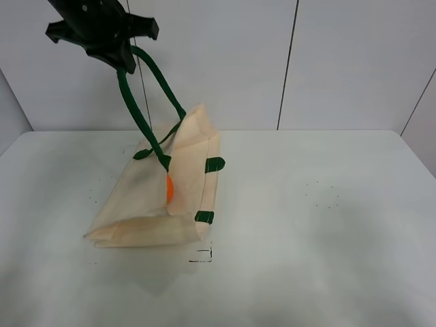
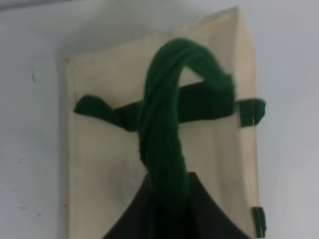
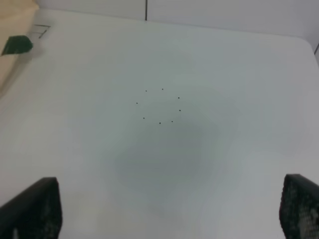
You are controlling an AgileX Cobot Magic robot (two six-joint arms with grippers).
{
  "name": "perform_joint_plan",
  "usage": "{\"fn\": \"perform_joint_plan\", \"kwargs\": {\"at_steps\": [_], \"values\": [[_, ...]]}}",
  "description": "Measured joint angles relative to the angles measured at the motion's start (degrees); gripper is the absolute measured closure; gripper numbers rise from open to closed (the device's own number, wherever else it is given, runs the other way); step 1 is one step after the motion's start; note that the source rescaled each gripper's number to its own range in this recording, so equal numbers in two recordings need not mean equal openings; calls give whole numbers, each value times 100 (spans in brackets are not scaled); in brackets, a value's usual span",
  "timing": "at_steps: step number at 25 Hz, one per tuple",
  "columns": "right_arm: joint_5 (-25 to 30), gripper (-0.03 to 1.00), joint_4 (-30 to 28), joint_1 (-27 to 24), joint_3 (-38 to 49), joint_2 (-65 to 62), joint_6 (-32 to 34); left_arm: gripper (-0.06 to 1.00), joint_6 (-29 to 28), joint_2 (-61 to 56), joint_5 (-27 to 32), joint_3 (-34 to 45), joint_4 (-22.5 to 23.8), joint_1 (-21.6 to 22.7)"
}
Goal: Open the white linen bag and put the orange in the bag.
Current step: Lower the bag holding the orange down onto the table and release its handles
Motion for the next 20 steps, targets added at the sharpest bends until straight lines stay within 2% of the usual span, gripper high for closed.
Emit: {"fn": "perform_joint_plan", "kwargs": {"at_steps": [6, 8, 10, 15, 17, 20], "values": [[-4, -3, 0, 0, 0, 0, 0, 94, 222, 926, -464, 447, -823, -5], [-4, -3, 0, 0, 0, 0, 0, 91, 341, 1202, -564, 448, -947, -5], [-4, -3, 0, 0, 0, 0, 0, 77, 434, 1386, -648, 448, -989, -5], [-4, -3, 0, 0, 0, 0, 0, 16, 469, 1496, -721, 449, -929, -5], [-4, -3, 0, 0, 0, 0, 0, 7, 469, 1496, -722, 449, -630, -12], [-4, -3, 0, 0, 0, 0, 0, 2, 231, 1496, -653, 454, -102, 1]]}}
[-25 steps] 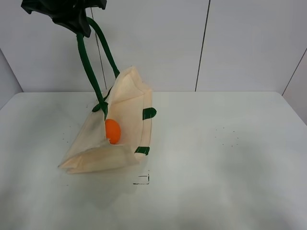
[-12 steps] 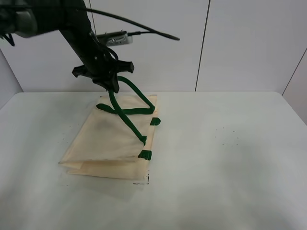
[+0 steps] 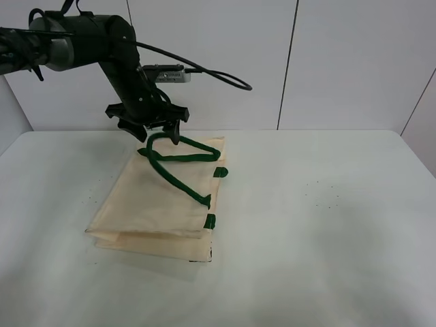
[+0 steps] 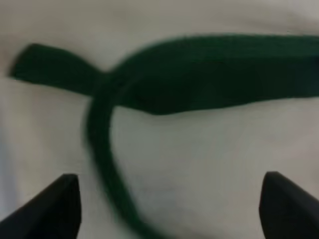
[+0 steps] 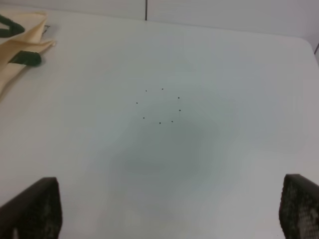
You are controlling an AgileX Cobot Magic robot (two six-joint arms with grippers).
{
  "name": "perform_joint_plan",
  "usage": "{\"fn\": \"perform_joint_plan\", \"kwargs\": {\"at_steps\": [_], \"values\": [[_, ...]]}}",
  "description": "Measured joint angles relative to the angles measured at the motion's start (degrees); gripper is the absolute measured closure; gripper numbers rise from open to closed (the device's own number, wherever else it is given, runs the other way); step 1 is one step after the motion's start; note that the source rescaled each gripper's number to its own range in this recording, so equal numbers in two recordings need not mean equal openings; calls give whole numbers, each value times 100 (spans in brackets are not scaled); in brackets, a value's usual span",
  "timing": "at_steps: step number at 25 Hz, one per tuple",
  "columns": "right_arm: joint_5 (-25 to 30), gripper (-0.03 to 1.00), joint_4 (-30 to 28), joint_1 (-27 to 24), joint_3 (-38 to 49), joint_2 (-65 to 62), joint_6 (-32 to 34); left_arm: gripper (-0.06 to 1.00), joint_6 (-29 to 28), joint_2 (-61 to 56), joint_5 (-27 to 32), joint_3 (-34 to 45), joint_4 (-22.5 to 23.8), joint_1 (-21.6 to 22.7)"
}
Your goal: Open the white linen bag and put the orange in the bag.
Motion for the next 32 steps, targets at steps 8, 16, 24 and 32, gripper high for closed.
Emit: {"fn": "perform_joint_plan", "kwargs": {"at_steps": [8, 16, 24, 32], "values": [[0, -3, 0, 0, 0, 0, 0, 0, -128, 89, 370, 61, 196, 691], [0, -3, 16, 0, 0, 0, 0, 0, -23, 105, 510, 85, 202, 1508], [0, -3, 21, 0, 0, 0, 0, 0, -3, -494, 596, 980, 203, 1633], [0, -3, 21, 0, 0, 0, 0, 0, 23, -2159, 720, 2910, 203, 1633]]}}
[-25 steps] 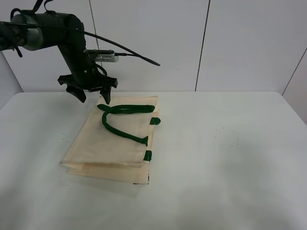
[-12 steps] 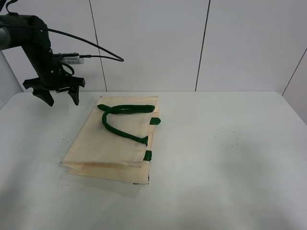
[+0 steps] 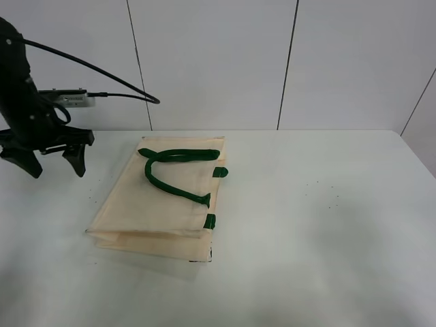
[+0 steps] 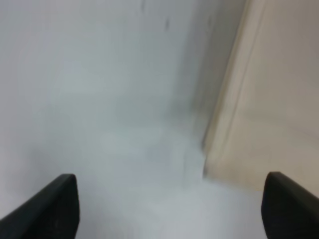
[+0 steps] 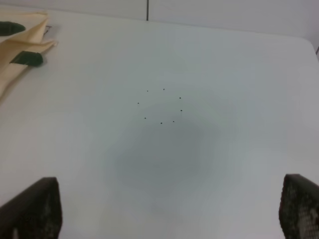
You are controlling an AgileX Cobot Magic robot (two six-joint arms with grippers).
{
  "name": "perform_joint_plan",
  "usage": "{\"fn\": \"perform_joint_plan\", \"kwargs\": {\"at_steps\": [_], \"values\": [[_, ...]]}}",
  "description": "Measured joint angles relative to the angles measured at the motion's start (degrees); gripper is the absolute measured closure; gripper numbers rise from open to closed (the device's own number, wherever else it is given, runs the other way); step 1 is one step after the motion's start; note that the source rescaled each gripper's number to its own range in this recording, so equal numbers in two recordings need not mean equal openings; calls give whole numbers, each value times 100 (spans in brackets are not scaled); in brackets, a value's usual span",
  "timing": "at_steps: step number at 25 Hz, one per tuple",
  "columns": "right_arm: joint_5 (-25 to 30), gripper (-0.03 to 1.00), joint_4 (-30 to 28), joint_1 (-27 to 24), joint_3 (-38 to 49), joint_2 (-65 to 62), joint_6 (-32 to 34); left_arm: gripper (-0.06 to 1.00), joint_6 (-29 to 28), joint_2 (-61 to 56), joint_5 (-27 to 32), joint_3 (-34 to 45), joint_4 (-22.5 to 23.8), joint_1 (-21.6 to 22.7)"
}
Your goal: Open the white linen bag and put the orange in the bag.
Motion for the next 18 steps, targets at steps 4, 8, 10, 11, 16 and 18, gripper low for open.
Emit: {"fn": "perform_joint_plan", "kwargs": {"at_steps": [4, 8, 10, 11, 16, 18], "values": [[0, -3, 0, 0, 0, 0, 0, 0, 0, -1165, -51, 1255, 5, 0], [0, -3, 0, 0, 0, 0, 0, 0, 0, -2438, -170, 2509, 9, 0], [0, -3, 0, 0, 0, 0, 0, 0, 0, -3119, -197, 3161, 9, 0], [0, -3, 0, 0, 0, 0, 0, 0, 18, -3456, -215, 3459, 9, 0], [0, -3, 0, 0, 0, 0, 0, 0, 94, -5159, -240, 4455, 4, 0], [0, -3, 0, 0, 0, 0, 0, 0, 276, -5922, -281, 4690, 4, 0]]}}
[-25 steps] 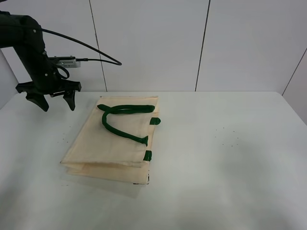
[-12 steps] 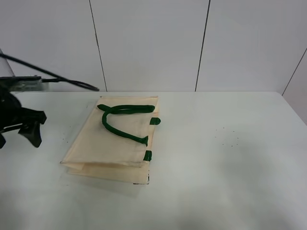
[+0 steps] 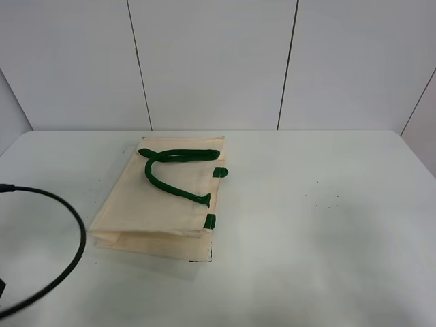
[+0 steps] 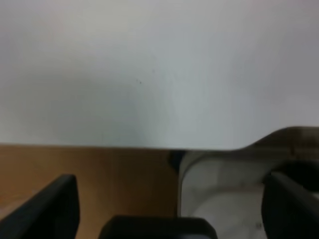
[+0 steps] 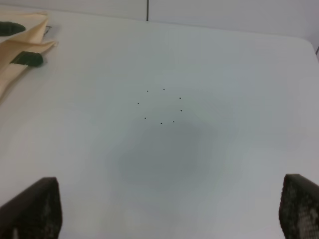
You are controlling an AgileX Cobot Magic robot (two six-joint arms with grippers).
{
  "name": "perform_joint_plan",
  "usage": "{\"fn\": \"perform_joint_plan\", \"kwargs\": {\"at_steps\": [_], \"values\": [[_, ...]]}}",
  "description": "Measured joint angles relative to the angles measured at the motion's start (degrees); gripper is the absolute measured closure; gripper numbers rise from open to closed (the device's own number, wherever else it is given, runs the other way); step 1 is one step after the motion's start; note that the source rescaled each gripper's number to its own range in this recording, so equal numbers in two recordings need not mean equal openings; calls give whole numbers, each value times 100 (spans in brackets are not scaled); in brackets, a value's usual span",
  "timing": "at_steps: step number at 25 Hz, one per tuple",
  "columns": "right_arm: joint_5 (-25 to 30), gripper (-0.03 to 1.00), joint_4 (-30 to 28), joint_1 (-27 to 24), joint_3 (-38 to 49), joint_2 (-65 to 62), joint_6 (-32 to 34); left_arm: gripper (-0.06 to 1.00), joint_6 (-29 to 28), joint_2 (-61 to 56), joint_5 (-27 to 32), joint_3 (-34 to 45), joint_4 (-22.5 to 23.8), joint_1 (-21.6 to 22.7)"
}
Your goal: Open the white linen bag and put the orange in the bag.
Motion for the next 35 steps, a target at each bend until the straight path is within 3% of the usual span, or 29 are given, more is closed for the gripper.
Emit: {"fn": "perform_joint_plan", "kwargs": {"at_steps": [5, 15, 35], "values": [[0, -3, 0, 0, 0, 0, 0, 3, 443, -1610, 2, 88, -173, 0], [0, -3, 17, 0, 0, 0, 0, 4, 542, -3746, 12, 117, -323, 0], [0, -3, 42, 0, 0, 0, 0, 4, 577, -4005, 18, 117, -287, 102]]}}
